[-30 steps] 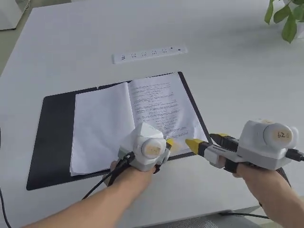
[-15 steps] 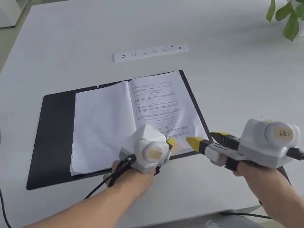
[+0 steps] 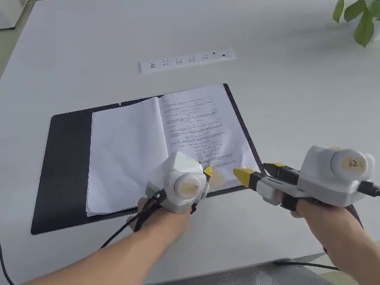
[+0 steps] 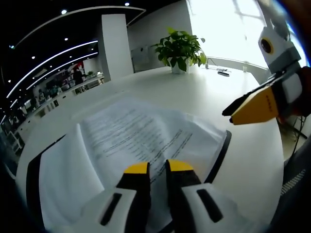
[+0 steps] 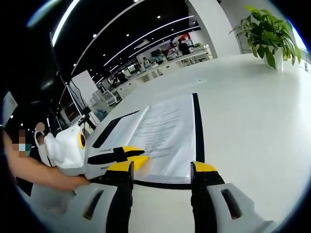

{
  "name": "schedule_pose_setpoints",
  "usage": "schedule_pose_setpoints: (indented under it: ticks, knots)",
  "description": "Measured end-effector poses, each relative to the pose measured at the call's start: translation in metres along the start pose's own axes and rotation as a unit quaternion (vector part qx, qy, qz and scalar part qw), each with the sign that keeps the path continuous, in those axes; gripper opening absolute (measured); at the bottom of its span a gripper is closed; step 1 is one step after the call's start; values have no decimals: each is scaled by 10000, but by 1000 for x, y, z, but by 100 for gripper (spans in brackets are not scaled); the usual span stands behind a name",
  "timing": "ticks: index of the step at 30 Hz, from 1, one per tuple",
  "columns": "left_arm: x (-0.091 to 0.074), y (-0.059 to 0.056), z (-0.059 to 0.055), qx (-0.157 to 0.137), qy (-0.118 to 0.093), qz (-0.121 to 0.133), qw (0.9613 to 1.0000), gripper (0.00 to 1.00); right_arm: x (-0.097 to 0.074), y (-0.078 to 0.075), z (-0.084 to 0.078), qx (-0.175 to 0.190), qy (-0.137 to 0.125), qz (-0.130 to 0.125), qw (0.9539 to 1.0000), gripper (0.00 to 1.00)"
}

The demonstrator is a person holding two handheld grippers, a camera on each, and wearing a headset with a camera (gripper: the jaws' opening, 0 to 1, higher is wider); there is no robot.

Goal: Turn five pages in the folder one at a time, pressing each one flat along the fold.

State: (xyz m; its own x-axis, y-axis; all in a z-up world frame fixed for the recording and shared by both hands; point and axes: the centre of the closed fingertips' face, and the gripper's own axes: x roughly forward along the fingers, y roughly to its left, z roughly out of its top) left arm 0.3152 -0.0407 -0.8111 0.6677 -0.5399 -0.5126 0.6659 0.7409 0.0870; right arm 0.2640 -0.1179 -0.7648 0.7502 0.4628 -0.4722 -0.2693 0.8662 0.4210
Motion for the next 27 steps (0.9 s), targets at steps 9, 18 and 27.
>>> schedule_pose_setpoints:
  ticks: [9,18,27]
  knots:
    - [-1,0,-1,-190,-34,21,9998,10,9,-1,2,-38,-3,6,10000,41]
    - [-2,0,-1,-235,-45,26,9997,11,18,-18,-3,341,28,-65,9994,36]
    - [-2,0,-1,-279,-52,32,9996,11,20,-21,-10,560,89,-62,9984,32]
